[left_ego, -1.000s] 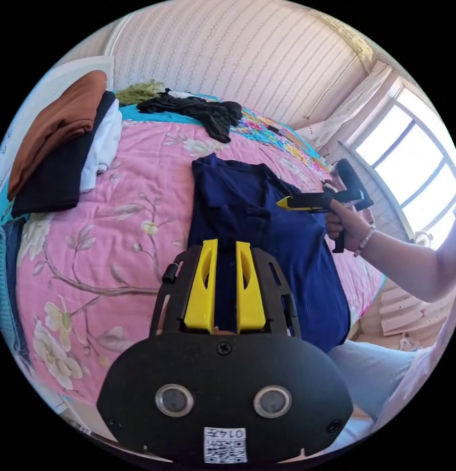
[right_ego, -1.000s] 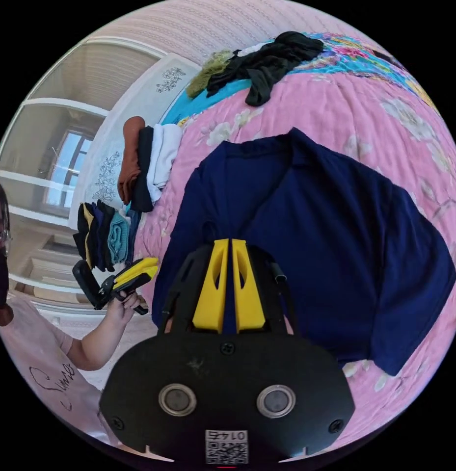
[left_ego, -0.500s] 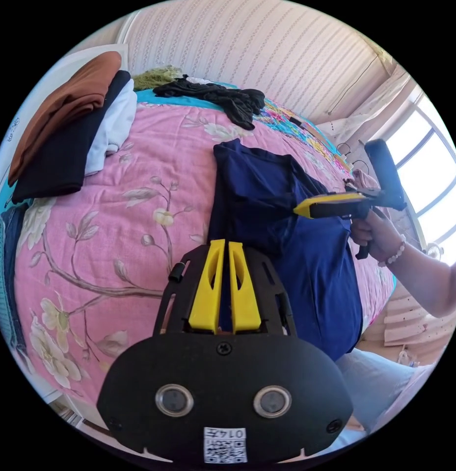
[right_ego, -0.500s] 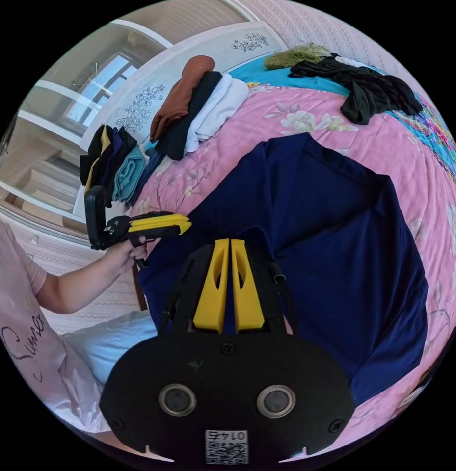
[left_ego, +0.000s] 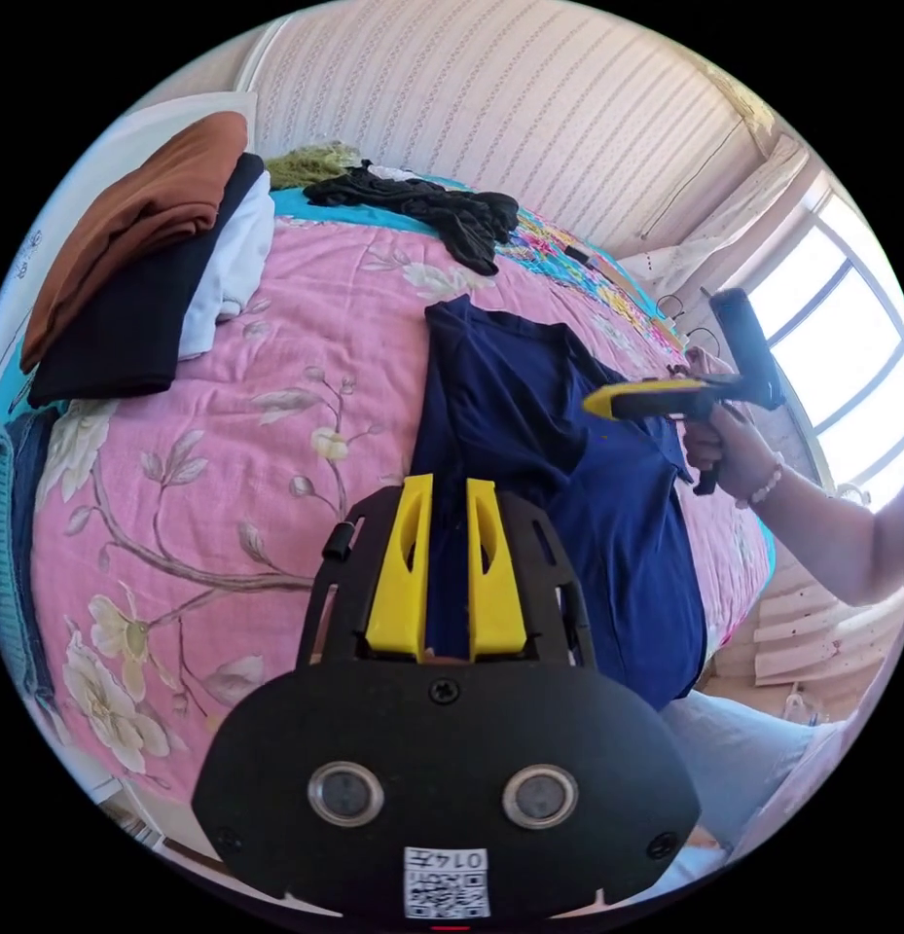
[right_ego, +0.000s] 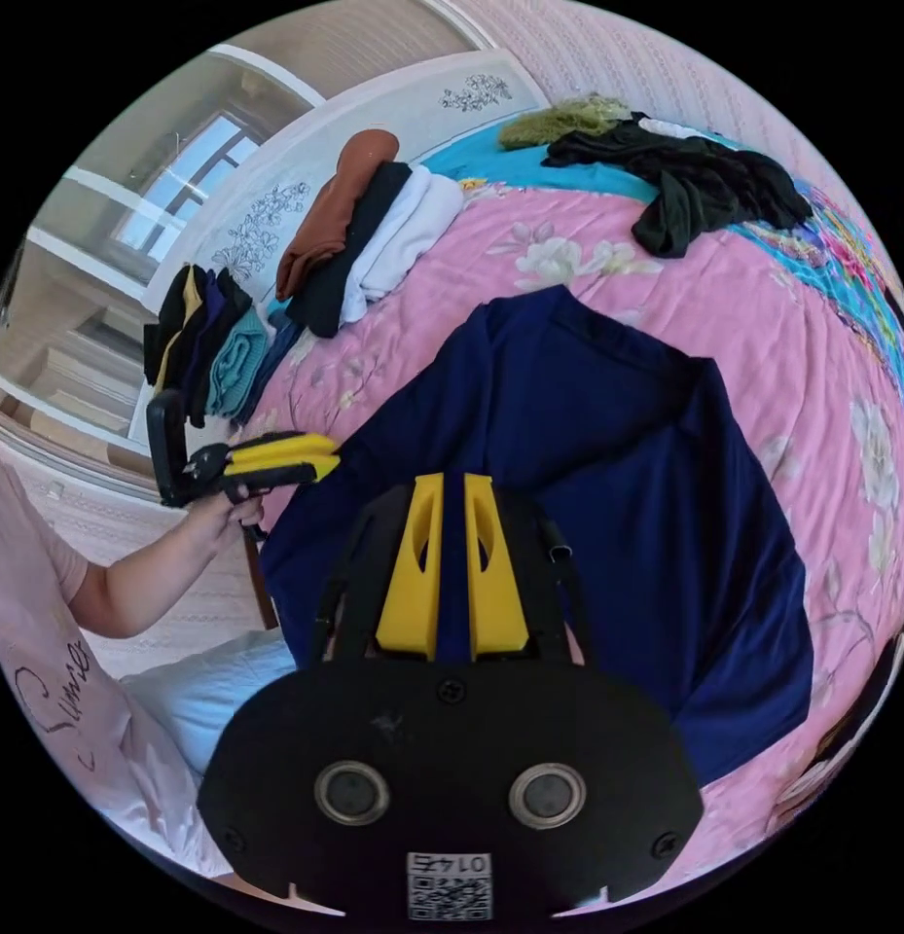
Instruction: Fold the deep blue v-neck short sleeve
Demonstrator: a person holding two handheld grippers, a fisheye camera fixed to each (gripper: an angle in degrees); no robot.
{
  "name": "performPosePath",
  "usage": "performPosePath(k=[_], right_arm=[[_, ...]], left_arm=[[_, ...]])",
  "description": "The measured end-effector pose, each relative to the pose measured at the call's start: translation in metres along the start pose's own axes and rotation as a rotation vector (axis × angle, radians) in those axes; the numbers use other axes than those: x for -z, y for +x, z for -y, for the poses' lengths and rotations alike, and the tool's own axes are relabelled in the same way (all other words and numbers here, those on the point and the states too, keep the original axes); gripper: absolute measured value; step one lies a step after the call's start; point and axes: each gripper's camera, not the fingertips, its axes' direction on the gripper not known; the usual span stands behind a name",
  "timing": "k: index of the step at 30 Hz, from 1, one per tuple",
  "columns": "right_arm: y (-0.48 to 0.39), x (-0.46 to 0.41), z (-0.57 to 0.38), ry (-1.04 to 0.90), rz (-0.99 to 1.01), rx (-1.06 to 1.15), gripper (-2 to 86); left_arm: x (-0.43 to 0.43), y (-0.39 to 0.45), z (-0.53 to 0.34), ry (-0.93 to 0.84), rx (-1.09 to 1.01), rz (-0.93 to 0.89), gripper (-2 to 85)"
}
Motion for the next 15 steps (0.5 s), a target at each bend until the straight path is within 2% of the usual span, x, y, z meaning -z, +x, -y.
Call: performPosePath(k=[4,6,8,11,15], right_arm=[[0.008,-0.004,0.045,0.101,-0.03,0.012,8.0],[0.016,-0.018,0.062,0.043,-0.034,-0.003,6.1],[0.028,-0.028,0.075,-0.085,0.112,-0.019,2.5],[0.021,-0.006,0.074,0.019,0.106,0.026,1.0],[0.01,-0.009,0.084,-0.056,0.045,0.121,0.8]], left_arm=[[-0.02,0.007,0.012,-0.055,-0.003,0.009,2.2],[-0.022,0.009,0.014,-0.044,0.007,0.013,0.0],[-0.02,0.01,0.018,-0.032,0.02,0.012,-0.7],[-0.011,0.01,0.024,0.027,0.04,0.009,-0.9],[-0.007,0.006,0.035,0.057,0.066,0.039,-0.9]])
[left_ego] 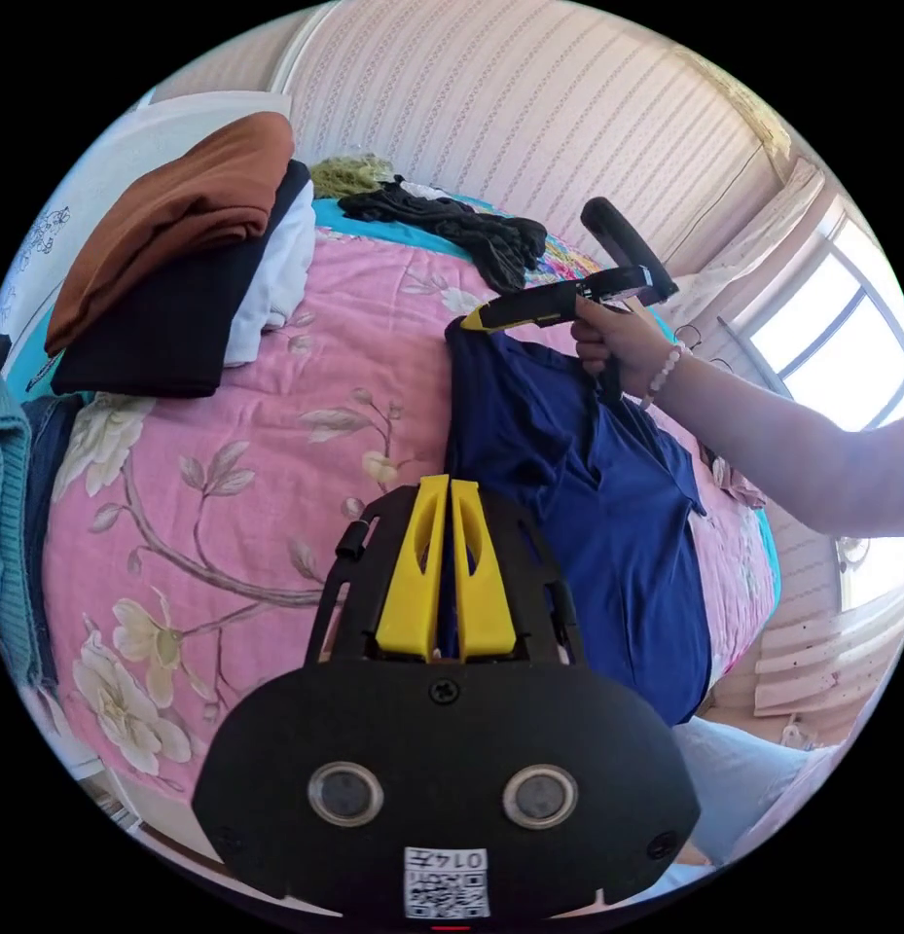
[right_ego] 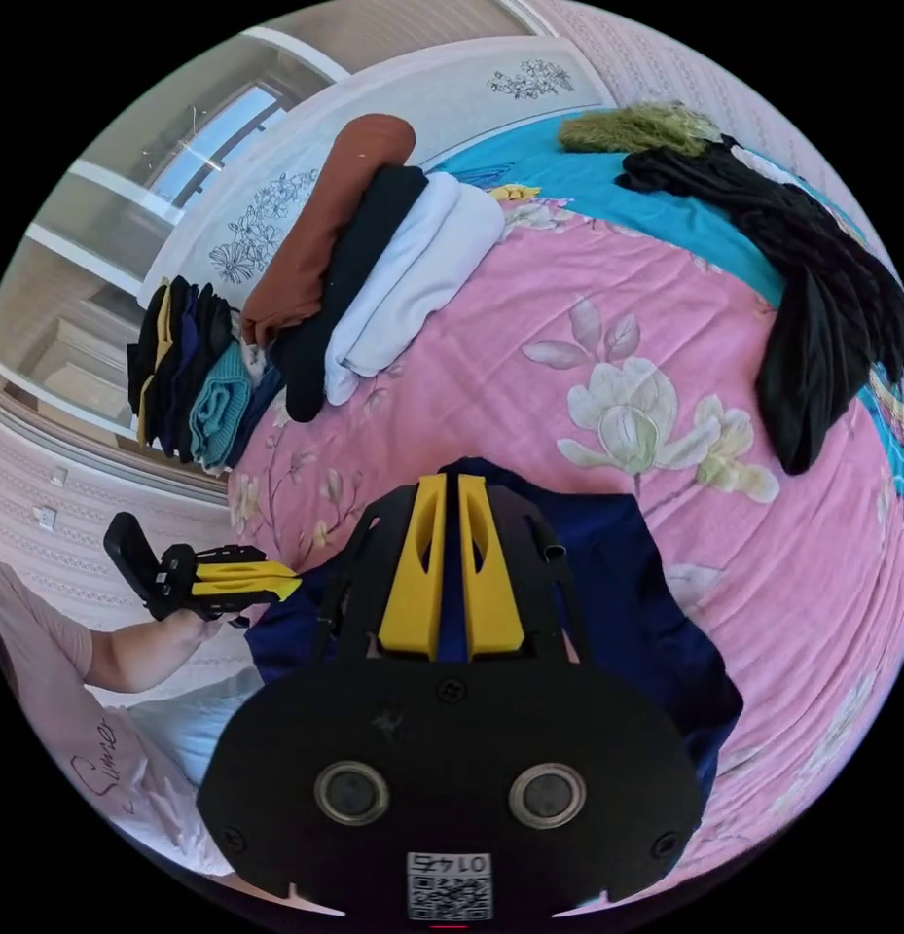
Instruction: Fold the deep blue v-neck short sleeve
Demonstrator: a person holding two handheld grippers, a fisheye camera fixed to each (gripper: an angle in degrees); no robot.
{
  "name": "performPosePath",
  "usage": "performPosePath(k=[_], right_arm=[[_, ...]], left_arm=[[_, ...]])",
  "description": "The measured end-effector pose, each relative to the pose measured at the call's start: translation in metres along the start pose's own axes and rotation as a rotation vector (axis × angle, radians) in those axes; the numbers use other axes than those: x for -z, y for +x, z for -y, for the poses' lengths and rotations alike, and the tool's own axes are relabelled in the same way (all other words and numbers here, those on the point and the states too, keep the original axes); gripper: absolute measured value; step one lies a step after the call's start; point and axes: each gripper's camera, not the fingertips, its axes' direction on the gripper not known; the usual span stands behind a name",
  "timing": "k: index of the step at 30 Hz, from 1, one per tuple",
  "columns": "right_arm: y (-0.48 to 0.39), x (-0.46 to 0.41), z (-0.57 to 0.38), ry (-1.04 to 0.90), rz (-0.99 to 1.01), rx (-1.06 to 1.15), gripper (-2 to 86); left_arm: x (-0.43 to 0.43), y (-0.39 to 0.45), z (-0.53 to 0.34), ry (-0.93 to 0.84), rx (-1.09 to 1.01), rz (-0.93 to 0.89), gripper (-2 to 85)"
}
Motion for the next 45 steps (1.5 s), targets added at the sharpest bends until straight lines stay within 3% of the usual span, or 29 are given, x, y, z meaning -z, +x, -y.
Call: performPosePath(k=[6,12,14,19,22,25,31,35,39,45], right_arm=[[0.002,-0.021,-0.011,-0.101,-0.032,0.019,3.2],[0.01,0.064,-0.098,0.191,-0.077,-0.102,6.6],[0.016,0.101,-0.169,0.321,-0.104,-0.237,6.5],[0.022,0.141,-0.328,0.385,-0.294,-0.618,6.0],[0.029,0.161,-0.424,0.5,-0.29,-0.94,6.1],[0.034,0.169,-0.486,0.541,-0.267,-1.097,7.6],[0.043,0.167,-0.538,0.619,-0.094,-1.069,8.5],[0.049,0.168,-0.557,0.651,-0.046,-1.048,5.6],[0.052,0.17,-0.57,0.632,-0.012,-1.023,2.3],[0.044,0.174,-0.592,0.647,0.013,-0.979,0.4]], left_arm=[[-0.029,-0.008,0.009,-0.07,0.095,-0.004,-0.1],[-0.005,-0.001,0.02,-0.019,0.143,-0.03,4.2],[0.006,0.012,0.027,-0.014,0.086,-0.028,4.1],[-0.012,0.07,0.064,-0.117,-0.106,-0.053,4.0],[-0.042,0.125,0.097,-0.149,-0.199,-0.172,4.1],[-0.083,0.194,0.13,-0.169,-0.332,-0.284,4.4],[-0.168,0.331,0.182,-0.252,-0.524,-0.398,5.7],[-0.218,0.402,0.194,-0.289,-0.638,-0.313,6.6],[-0.264,0.43,0.19,-0.459,-0.673,-0.23,6.0],[-0.261,0.426,0.203,-0.439,-0.665,-0.298,-0.6]])
